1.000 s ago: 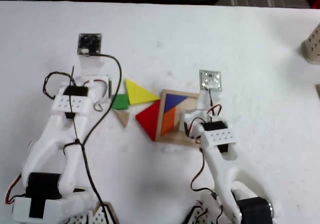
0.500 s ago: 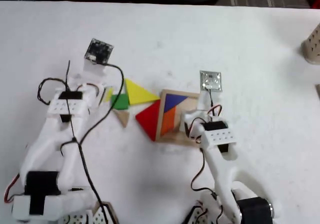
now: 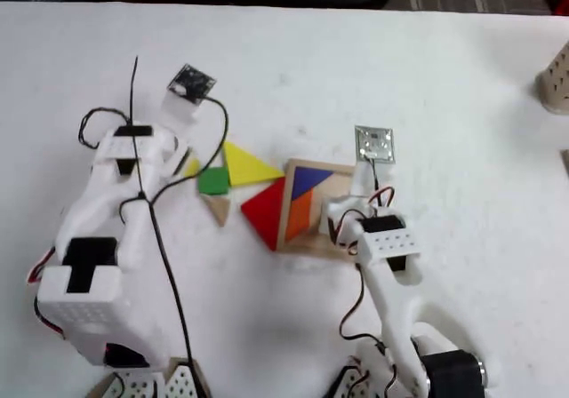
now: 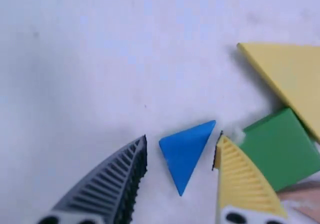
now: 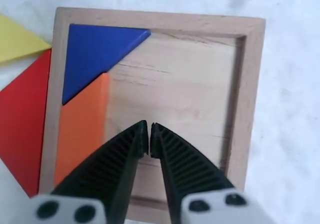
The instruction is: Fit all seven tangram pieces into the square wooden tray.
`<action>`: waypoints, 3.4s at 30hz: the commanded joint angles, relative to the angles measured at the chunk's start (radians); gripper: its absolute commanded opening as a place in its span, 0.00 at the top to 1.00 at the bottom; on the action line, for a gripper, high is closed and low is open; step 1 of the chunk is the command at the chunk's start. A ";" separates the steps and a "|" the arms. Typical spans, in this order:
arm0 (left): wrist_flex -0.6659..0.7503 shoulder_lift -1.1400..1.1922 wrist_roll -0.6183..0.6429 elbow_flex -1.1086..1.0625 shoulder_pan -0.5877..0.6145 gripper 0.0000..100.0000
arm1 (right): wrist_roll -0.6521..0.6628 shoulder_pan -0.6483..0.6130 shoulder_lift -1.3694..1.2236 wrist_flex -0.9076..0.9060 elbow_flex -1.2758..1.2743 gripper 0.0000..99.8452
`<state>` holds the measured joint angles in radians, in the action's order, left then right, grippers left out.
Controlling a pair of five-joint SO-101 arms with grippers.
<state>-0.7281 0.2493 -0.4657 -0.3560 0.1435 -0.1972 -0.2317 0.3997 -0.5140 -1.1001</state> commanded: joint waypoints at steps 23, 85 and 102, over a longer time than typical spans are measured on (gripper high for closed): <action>-0.423 0.312 -0.285 0.512 -0.027 0.76 | -0.002 0.002 0.038 0.002 0.002 0.98; -0.878 0.713 0.463 1.135 -0.012 0.92 | -0.002 0.007 0.045 0.002 0.003 0.98; -0.993 0.529 0.470 1.134 -0.077 0.93 | -0.002 0.010 0.045 0.002 0.005 0.98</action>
<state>-1.6747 0.8999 0.0084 0.7580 0.1158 -0.1972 -0.2317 0.3997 -0.5140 -1.1032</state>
